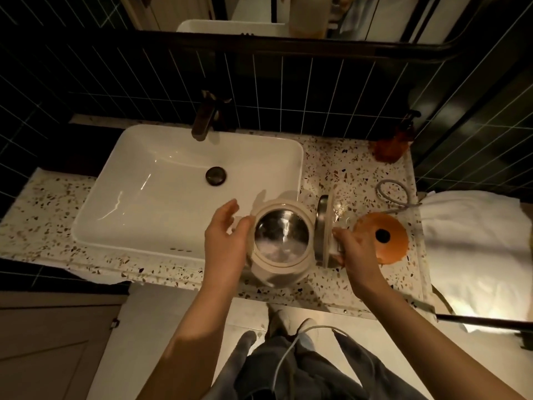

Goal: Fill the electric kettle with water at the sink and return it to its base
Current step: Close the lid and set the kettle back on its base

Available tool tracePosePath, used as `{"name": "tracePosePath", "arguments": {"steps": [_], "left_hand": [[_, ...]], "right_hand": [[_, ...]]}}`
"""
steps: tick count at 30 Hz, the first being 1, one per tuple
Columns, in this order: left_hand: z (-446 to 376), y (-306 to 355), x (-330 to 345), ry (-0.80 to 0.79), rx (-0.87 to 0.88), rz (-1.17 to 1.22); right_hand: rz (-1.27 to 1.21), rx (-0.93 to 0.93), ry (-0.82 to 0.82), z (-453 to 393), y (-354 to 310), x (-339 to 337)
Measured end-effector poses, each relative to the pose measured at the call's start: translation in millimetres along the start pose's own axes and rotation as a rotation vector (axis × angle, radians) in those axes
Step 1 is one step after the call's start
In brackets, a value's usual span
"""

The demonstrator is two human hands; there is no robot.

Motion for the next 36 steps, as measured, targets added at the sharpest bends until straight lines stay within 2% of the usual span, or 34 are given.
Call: {"name": "tracePosePath", "arguments": {"steps": [3,5,9,13,15,21,27,29,33,36], "left_hand": [[-5,27,8,-0.082,0.223,-0.124],[-3,40,19,-0.183,0.285,-0.118],[6,63,44,-0.374,0.316,-0.06],[18,72,62,-0.56,0.241,0.082],[25,73,67,-0.62,0.257,0.029],[30,82,63,-0.529,0.502,-0.174],[19,59,33,-0.366,0.468,-0.235],[18,53,26,-0.322,0.54,-0.34],[12,45,22,-0.315,0.585,-0.44],[8,37,23,-0.395,0.61,-0.539]], "right_hand": [[-0.021,0.007,-0.016,1,0,1],[-0.017,0.001,-0.043,1,-1,2],[-0.016,0.025,-0.034,1,-2,2],[0.011,0.005,-0.019,0,-3,3],[0.021,-0.002,-0.008,0,-2,3],[0.068,0.019,0.004,-3,1,0],[0.037,0.077,-0.039,-9,10,-6],[0.032,0.081,-0.06,-8,10,-5],[0.043,0.114,-0.043,-7,8,-5],[0.011,0.123,-0.071,-5,5,-3]]}}
Point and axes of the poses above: each hand's wrist, its own z-axis away from the middle knuckle, its own x-axis out of the palm, y = z × x, the point moved 5 cm from there along -z, towards the middle knuckle, and after that the axes turned 14 degrees about x, right-handed, at the moved point
